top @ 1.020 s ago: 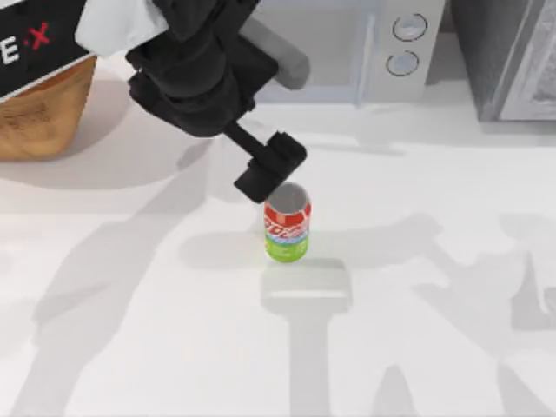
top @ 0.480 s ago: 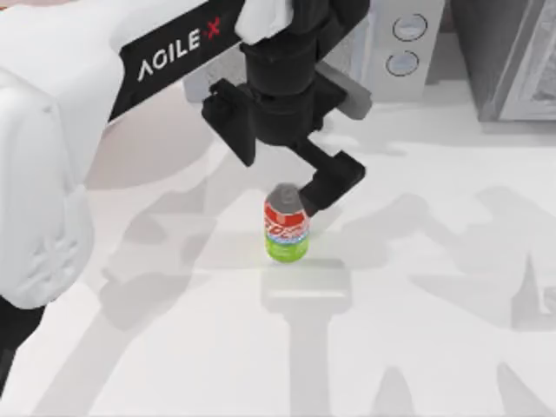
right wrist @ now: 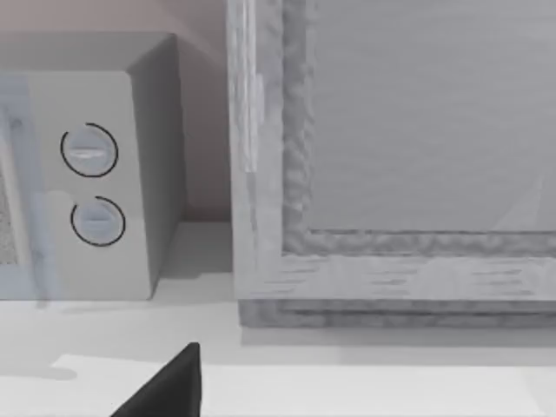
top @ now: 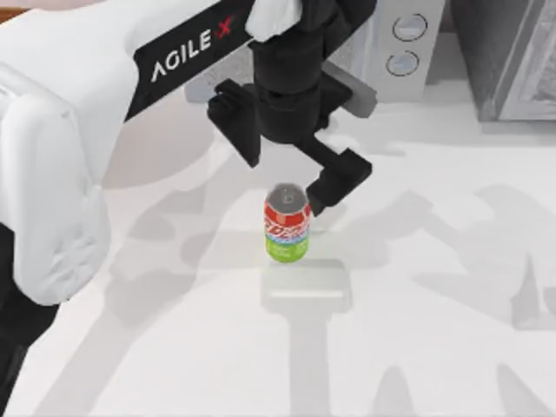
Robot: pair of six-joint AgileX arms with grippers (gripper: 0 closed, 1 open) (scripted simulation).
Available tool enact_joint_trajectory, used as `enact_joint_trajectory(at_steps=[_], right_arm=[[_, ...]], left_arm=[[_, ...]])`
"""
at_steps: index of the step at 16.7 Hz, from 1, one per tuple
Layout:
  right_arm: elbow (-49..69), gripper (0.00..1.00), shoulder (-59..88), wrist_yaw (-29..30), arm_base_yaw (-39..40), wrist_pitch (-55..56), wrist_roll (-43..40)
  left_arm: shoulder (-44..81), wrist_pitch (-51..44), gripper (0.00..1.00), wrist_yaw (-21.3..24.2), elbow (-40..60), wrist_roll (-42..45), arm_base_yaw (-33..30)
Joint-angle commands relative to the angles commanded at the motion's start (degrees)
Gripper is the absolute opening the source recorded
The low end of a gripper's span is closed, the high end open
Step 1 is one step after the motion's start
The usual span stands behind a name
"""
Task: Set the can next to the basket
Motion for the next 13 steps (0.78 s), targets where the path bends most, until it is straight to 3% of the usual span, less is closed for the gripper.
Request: enact_joint_trajectory(at_steps=[13], right_arm=[[0.0, 1.0, 0.0, 0.0, 0.0, 0.0, 0.0]], left_arm=[[-0.1, 13.7, 1.0, 0.0, -13.7, 0.1, 0.1]])
